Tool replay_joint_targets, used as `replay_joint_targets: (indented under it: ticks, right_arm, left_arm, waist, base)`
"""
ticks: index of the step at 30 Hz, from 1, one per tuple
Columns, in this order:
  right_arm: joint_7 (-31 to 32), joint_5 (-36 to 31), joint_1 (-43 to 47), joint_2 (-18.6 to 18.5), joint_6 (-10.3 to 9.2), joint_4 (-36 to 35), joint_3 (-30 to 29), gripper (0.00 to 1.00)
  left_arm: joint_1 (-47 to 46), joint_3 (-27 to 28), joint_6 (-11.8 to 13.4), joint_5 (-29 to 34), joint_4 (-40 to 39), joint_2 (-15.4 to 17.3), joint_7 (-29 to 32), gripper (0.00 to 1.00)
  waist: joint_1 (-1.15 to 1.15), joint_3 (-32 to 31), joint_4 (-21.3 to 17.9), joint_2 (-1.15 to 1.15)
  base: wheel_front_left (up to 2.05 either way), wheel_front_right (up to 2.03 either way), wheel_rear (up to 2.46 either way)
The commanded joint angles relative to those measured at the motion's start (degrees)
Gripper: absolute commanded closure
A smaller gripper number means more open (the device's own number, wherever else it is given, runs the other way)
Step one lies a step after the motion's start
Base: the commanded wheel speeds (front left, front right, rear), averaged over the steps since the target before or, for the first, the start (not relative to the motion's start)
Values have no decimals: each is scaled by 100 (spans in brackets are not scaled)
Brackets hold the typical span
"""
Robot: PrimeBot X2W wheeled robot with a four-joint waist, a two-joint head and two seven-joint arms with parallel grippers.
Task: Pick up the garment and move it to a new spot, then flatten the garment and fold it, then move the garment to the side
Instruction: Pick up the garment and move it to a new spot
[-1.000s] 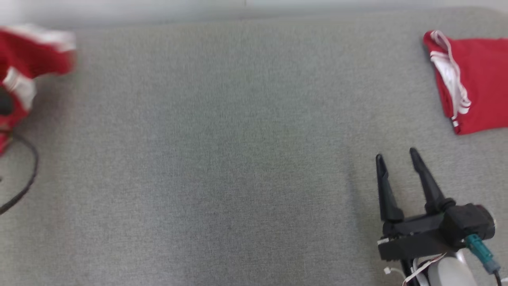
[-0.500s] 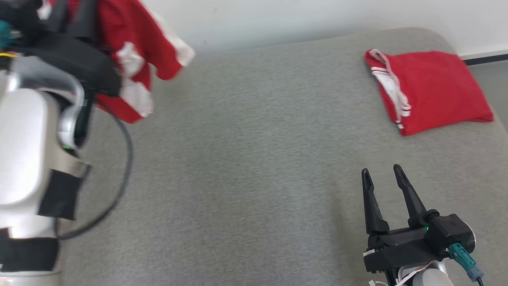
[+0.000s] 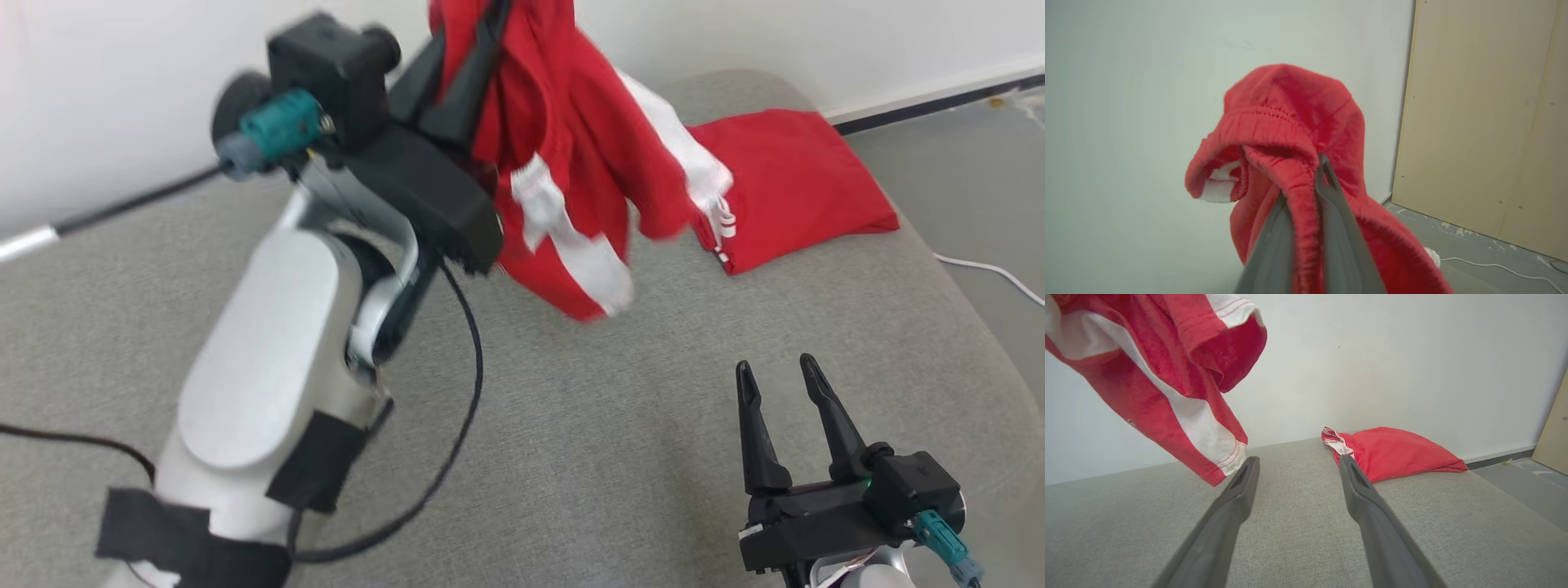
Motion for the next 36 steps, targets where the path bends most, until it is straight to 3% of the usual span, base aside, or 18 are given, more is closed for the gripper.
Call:
replay_joint_targets:
  ticks: [1, 9, 17, 18, 19, 29, 36]
  right_arm:
    - [-25, 47, 15, 40, -14, -5, 18, 0]
    - [-25, -19, 25, 46, -15, 14, -75, 0]
    - [-25, -63, -90, -40, -15, 55, -46, 0]
    - [-25, -63, -91, -54, -15, 68, -36, 0]
    - [-26, -65, -90, -63, -14, 76, -28, 0]
    - [-25, -2, 134, -119, -14, 100, -112, 0]
    - [-25, -51, 231, -127, -14, 106, -111, 0]
  left_arm:
    - [244, -46, 41, -62, 31, -20, -44, 100]
    - [1407, 100, 333, -265, 509, 77, -534, 100]
    - [2250, 365, 317, -391, 1461, 420, -1126, 100]
    - [2275, 368, 324, -361, 1557, 459, -1188, 64]
    - [2290, 371, 338, -328, 1644, 499, -1260, 2]
    - [2585, 534, 410, -389, 1753, 506, -1942, 0]
    - [3014, 522, 552, -319, 1688, 736, -1757, 0]
  waist:
    - [0, -4, -81, 1]
    - [0, 199, -43, 1]
    - [0, 291, 109, 1]
    - [0, 280, 137, 1]
    - [0, 263, 165, 1]
    - [0, -158, 534, 1]
    - [0, -425, 696, 1]
  base:
    - [0, 0, 0]
    - [0, 0, 0]
    - [0, 0, 0]
    - [0, 0, 0]
    - [0, 0, 0]
    - [0, 0, 0]
    - [0, 0, 0]
